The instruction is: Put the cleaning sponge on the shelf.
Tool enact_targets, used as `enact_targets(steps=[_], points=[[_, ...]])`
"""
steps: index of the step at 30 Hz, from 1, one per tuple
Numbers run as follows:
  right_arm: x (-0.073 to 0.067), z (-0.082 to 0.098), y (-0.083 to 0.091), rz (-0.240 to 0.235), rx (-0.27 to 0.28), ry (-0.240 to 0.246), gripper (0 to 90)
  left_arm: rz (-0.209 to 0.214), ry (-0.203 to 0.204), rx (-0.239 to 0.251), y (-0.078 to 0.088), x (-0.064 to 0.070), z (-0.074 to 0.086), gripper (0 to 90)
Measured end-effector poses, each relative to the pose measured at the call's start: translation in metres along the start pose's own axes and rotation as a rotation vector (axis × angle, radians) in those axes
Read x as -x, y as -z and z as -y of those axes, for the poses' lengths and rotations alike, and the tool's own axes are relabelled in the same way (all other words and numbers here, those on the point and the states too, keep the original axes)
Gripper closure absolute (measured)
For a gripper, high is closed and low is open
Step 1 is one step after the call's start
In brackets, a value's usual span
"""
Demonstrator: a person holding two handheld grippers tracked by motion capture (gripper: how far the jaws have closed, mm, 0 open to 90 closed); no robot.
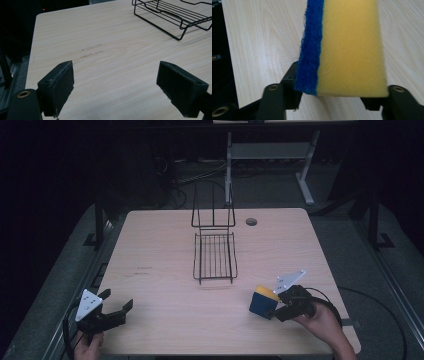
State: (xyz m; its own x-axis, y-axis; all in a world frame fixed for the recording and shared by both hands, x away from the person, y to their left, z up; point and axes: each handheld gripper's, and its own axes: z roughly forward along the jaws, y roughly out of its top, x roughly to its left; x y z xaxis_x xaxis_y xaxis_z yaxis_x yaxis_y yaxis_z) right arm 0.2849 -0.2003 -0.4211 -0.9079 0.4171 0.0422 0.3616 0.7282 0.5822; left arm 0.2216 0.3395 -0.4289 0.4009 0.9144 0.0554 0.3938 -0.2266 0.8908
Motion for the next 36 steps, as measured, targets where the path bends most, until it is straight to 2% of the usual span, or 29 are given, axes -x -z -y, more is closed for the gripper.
enact_targets(steps=[6, 8, 11, 27, 36], points=[[0.002, -0.003, 0.0, -0.014, -0.005, 0.017, 55.2, 0.0, -0.001, -0.001, 0.001, 0.0, 0.0, 13.9], [0.002, -0.004, 0.0, -0.015, -0.009, 0.027, 55.9, -0.001, -0.001, 0.0, 0.001, 0.0, 0.0, 13.9], [0.002, -0.006, 0.0, -0.019, -0.011, 0.046, 56.5, -0.001, -0.001, 0.0, 0.0, 0.0, 0.0, 13.9], [0.015, -0.026, 0.002, -0.062, -0.003, 0.08, 56.8, -0.002, 0.0, -0.003, 0.0, 0.0, 0.0, 13.9], [0.025, -0.044, 0.0, -0.079, -0.013, 0.116, 56.9, -0.003, 0.004, -0.003, 0.0, -0.001, 0.001, 13.9]])
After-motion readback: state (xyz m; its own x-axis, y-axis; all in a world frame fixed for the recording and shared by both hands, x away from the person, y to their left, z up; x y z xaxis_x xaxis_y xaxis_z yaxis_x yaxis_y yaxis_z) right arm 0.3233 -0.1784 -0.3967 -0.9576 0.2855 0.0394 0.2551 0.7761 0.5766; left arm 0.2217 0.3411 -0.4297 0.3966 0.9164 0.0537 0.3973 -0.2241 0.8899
